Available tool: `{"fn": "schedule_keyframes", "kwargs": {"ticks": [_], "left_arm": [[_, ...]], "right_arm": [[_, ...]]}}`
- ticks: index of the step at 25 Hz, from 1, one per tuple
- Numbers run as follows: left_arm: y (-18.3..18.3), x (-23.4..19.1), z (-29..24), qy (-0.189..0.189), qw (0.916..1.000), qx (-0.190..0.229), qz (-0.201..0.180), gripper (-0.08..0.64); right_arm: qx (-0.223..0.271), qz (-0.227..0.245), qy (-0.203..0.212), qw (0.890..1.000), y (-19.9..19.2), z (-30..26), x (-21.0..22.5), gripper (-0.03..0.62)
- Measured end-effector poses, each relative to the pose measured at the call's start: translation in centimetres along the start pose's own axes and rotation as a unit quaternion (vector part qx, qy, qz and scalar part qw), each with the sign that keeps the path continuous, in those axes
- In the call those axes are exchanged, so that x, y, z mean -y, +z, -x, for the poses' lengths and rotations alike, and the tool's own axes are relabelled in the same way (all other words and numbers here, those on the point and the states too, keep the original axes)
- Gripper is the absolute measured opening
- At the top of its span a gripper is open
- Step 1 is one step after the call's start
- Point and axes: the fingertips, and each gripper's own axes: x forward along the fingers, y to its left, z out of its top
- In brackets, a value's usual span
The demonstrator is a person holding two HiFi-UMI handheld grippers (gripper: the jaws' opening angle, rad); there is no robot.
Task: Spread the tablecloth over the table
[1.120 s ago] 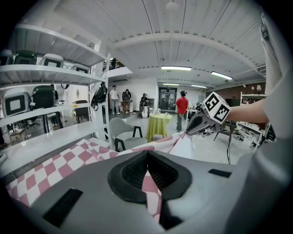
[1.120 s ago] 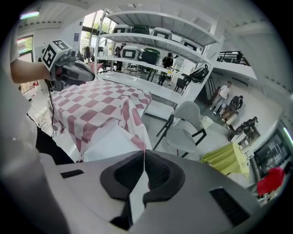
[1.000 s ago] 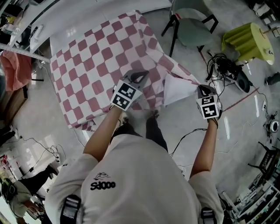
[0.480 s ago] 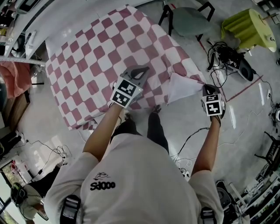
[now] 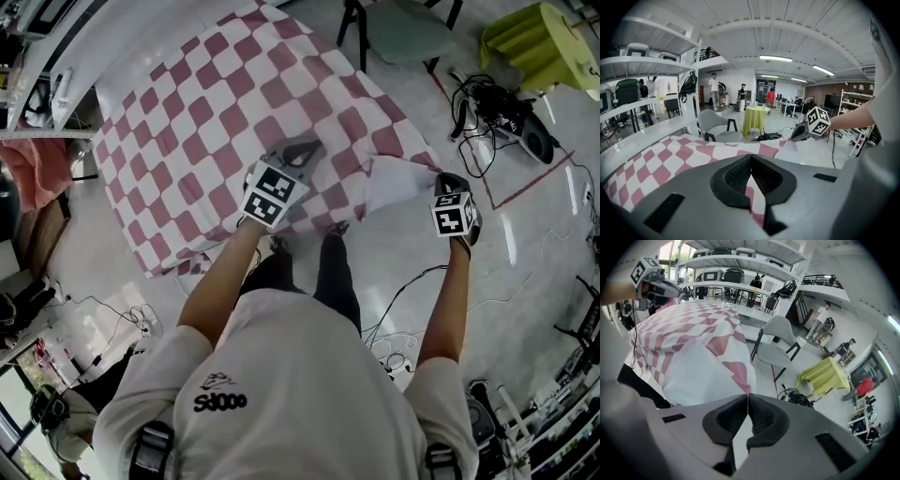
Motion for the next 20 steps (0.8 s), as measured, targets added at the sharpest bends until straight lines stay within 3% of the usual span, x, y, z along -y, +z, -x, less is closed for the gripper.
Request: {"fn": "schedule_keyframes", "kwargs": {"ticks": [10, 14, 20], "left_arm": [[-1.1, -0.9, -1.5, 0.019, 0.9995, -0.018, 0.015, 0.028], [-1.6, -1.6, -1.8, 0.026, 0.9992, -0.02, 0.023, 0.028], [-1.3, -2.5, -1.7, 0.034, 0.9988, -0.017, 0.03, 0.028]], "right_arm": [[-0.059, -0.001, -0.001, 0.998, -3.4, -4.9, 1.6, 0.061], [-0.036, -0.016, 0.004, 0.999, -2.3, -4.4, 2.1, 0.066], [0.018, -0.016, 0.013, 1.0, 2.7, -3.5, 2.5, 0.072]]}}
